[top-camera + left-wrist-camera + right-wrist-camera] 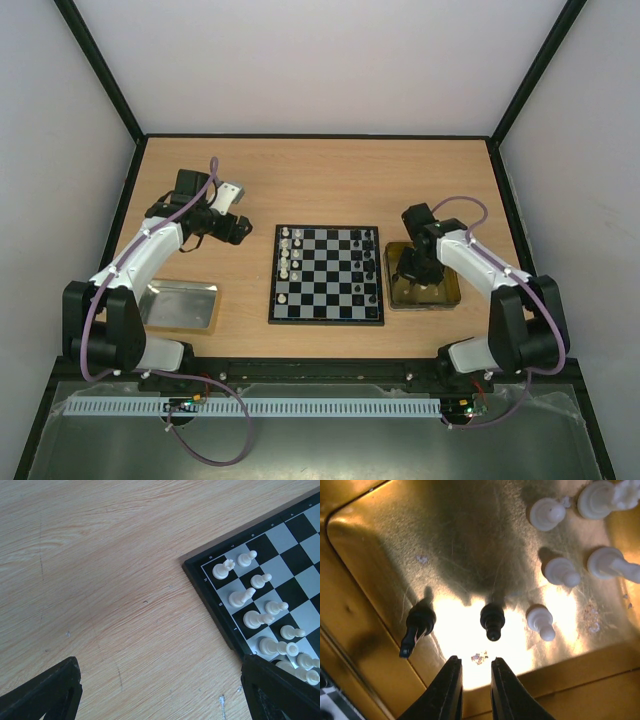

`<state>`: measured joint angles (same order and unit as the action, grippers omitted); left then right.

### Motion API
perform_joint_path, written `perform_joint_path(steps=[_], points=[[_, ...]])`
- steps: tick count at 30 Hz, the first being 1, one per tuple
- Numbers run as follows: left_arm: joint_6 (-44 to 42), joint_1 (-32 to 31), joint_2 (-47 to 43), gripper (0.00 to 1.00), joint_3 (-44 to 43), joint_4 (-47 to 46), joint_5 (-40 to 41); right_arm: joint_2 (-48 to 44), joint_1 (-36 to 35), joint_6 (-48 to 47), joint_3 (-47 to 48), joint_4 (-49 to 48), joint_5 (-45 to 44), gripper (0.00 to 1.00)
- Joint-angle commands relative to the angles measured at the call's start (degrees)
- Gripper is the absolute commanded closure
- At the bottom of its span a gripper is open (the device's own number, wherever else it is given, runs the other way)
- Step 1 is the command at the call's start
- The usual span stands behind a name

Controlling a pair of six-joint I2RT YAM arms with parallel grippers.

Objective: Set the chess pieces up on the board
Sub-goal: Pick up the chess piece from the storage box.

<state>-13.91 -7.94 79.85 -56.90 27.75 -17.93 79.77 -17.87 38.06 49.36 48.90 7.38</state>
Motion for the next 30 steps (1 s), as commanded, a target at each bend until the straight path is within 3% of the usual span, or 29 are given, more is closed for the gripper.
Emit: perform_joint_path(steps=[1, 30], points=[[-0.4, 0.3, -0.1, 0.13, 0.0, 0.3, -0.2, 1.6, 1.5, -1.4, -0.3, -2.4, 0.0, 0.84], [-0.5, 0.3, -0.3, 0.13, 0.0, 0.3, -0.1, 4.8, 3.7, -3.3, -2.1, -3.9, -0.3, 0.82]])
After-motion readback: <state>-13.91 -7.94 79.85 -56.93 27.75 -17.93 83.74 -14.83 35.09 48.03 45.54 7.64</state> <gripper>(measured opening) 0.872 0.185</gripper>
